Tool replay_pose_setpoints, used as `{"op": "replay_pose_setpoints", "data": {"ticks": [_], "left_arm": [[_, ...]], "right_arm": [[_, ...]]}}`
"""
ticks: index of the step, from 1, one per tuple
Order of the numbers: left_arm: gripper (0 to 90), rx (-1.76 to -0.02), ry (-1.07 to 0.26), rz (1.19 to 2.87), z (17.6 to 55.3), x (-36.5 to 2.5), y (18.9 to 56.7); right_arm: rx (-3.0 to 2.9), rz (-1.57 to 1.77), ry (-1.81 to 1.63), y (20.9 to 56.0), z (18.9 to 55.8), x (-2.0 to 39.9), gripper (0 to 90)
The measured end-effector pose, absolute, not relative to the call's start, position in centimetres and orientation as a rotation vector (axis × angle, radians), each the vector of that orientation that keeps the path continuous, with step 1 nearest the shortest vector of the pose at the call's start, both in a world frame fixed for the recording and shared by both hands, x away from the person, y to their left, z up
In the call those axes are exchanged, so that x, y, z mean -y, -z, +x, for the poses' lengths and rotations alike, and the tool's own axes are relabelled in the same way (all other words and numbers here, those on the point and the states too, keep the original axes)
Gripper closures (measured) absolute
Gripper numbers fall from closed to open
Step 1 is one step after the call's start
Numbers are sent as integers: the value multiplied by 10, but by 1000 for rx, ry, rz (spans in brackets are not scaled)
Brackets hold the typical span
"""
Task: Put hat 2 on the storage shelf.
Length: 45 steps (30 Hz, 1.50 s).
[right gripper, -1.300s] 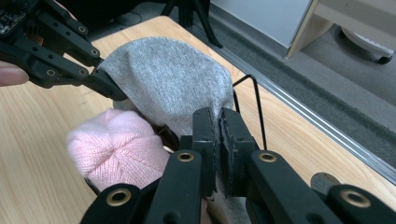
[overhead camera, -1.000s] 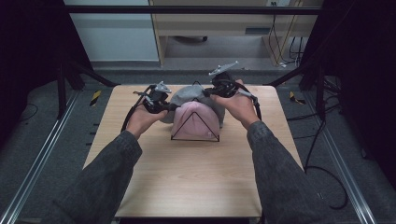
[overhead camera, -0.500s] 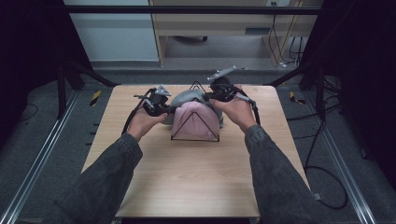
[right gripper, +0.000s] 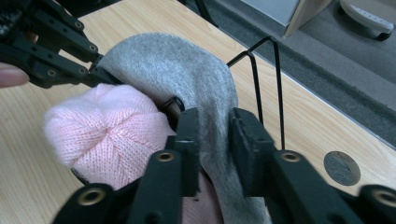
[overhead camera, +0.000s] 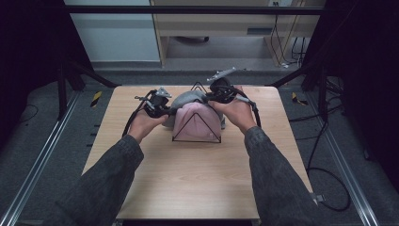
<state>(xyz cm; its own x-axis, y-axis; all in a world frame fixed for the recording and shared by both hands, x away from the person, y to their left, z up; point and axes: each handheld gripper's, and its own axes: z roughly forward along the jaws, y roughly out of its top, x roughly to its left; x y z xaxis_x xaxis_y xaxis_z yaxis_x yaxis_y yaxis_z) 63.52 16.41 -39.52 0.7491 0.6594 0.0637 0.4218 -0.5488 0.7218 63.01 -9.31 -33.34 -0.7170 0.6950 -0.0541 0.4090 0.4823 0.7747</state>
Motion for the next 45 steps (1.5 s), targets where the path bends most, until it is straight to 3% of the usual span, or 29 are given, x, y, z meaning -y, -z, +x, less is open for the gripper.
{"op": "replay_pose_setpoints", "data": {"ticks": [8,18,32,38,45], "left_arm": [[814,-828,-412,2229,635,-170,402],[732,-841,-406,2201,633,-178,401],[362,-870,-458,2197,617,-190,382],[165,-887,-461,2200,608,-194,375],[101,-854,-478,2223,592,-193,369]], "right_arm": [[-2355,938,-1085,330,626,93,562],[-2315,966,-1093,331,621,96,468],[-2258,1025,-1117,331,617,109,304],[-2221,1037,-1129,332,612,117,255],[-2207,1062,-1130,331,606,126,200]]}}
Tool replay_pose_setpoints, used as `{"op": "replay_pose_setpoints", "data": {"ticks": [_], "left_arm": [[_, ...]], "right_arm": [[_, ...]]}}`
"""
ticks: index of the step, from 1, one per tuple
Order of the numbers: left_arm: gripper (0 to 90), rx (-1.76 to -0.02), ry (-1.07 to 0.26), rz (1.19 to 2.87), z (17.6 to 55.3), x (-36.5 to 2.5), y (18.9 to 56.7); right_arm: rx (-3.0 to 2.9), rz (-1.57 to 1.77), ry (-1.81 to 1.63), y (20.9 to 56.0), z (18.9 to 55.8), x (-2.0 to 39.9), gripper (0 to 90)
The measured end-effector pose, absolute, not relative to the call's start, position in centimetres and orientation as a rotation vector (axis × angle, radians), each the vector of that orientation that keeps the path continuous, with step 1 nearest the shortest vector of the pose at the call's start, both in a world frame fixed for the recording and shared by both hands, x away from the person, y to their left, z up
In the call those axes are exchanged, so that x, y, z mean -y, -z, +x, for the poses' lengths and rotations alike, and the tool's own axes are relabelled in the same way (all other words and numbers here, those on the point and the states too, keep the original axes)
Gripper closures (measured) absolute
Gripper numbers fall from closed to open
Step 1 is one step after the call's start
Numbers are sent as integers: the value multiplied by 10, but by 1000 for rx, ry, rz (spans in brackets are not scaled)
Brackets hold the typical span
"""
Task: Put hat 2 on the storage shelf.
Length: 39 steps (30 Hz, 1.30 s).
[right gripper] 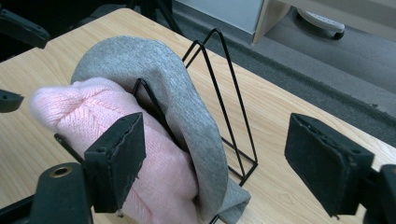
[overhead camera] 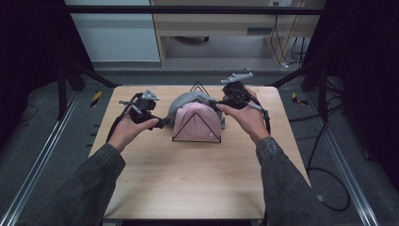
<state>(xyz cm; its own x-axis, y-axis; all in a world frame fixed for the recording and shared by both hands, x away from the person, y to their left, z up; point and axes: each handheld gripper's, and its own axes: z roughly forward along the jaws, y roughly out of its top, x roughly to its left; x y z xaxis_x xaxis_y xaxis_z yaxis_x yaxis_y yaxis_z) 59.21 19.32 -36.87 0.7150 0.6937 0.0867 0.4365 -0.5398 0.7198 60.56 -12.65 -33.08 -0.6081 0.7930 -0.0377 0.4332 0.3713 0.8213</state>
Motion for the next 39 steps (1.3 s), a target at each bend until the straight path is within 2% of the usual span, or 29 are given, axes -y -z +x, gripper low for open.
{"op": "replay_pose_setpoints", "data": {"ticks": [18,24,32,39], "left_arm": [[59,-874,-492,2248,560,-219,375],[59,-913,-500,2233,548,-233,386],[59,-936,-496,2228,525,-247,412],[59,-927,-458,2274,515,-253,435]], "right_arm": [[-2185,1109,-1128,342,583,156,125],[-2146,1130,-1132,345,565,172,133],[-2105,1214,-1095,380,528,203,136],[-2142,1272,-1052,421,511,220,123]]}}
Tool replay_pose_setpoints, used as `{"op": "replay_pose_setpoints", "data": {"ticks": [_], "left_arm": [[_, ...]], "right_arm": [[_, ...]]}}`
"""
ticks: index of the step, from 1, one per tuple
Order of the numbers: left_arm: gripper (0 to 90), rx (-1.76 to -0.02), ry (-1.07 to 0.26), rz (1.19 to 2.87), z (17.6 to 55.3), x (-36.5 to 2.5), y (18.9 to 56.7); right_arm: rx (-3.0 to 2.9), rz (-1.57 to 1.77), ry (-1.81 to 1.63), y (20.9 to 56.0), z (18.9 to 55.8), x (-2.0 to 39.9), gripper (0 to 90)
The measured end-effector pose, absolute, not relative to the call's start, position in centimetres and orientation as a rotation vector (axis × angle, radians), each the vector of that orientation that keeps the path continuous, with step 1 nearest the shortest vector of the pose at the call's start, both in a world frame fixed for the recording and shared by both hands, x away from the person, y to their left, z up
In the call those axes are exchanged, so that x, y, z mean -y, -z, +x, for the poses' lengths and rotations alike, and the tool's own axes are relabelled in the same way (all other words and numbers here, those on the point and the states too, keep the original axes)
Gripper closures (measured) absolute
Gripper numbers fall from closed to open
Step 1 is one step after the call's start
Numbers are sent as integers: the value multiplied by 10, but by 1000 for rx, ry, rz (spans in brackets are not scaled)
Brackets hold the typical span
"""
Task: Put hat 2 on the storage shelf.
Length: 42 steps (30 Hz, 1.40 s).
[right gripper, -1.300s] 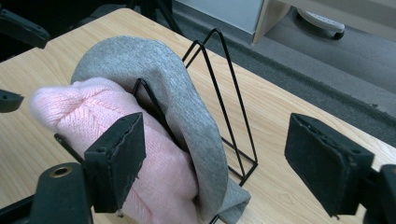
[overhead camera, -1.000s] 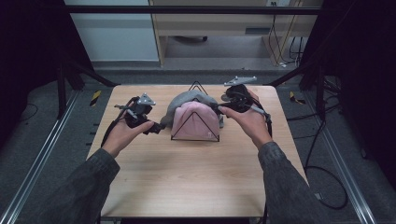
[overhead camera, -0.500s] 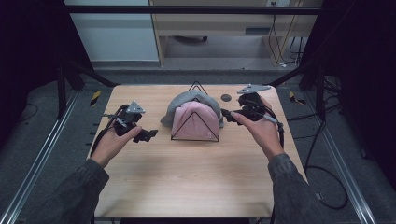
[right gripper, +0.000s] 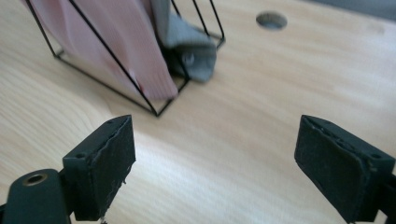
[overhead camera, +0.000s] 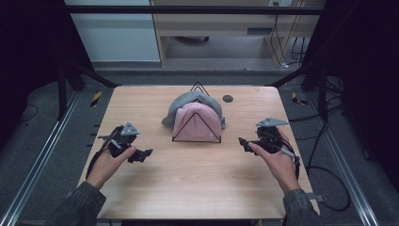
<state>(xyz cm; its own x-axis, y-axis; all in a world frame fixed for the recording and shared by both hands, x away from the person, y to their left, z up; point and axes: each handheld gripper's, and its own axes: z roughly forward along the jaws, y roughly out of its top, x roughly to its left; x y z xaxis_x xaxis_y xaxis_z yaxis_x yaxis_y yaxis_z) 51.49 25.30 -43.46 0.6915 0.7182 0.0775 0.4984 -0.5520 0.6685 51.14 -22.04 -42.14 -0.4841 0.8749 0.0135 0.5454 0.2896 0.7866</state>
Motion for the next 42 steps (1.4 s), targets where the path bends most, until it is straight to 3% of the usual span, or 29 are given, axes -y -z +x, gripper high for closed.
{"op": "replay_pose_setpoints", "data": {"ticks": [12,42], "left_arm": [[59,-988,-419,2315,505,-274,472],[48,-841,-386,2430,488,-264,491]], "right_arm": [[-2191,1406,-999,478,501,230,108],[-2318,1337,-1022,498,482,215,83]]}}
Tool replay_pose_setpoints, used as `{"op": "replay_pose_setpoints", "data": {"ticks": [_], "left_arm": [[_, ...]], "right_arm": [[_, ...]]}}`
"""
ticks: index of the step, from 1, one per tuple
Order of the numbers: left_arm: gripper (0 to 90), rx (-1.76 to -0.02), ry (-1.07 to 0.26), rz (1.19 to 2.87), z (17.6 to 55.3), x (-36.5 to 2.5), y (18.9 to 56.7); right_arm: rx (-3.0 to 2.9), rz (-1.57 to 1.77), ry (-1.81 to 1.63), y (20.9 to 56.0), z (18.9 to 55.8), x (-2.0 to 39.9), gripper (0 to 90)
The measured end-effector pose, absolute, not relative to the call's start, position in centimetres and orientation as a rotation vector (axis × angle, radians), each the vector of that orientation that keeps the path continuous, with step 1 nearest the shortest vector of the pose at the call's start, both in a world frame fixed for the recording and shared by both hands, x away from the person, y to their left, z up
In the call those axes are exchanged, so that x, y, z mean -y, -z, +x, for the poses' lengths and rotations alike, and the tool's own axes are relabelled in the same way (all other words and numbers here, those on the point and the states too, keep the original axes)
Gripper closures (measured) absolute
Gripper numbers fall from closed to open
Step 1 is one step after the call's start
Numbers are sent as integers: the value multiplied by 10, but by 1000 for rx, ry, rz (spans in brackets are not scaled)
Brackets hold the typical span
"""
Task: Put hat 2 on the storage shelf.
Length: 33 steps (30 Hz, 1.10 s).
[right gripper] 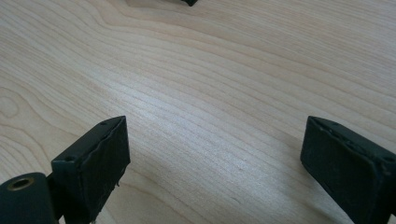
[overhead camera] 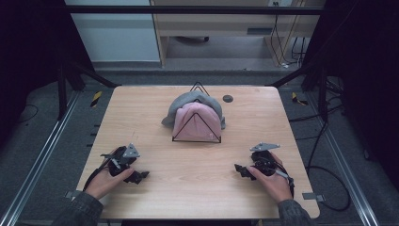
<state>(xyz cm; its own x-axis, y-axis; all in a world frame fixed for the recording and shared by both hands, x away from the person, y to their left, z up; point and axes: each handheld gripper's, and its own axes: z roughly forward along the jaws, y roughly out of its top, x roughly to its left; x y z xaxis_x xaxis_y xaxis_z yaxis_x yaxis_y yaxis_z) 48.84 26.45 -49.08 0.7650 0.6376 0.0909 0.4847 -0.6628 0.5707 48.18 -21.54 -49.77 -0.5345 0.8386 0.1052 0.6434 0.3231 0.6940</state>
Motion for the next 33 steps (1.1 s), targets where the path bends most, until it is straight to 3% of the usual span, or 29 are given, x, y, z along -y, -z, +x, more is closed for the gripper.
{"op": "replay_pose_setpoints", "data": {"ticks": [8,33], "left_arm": [[0,-878,-314,2383,493,-270,497],[0,-845,-335,2322,491,-274,502]], "right_arm": [[-2327,1333,-1006,502,484,211,66],[-2225,1290,-950,512,463,213,12]]}}
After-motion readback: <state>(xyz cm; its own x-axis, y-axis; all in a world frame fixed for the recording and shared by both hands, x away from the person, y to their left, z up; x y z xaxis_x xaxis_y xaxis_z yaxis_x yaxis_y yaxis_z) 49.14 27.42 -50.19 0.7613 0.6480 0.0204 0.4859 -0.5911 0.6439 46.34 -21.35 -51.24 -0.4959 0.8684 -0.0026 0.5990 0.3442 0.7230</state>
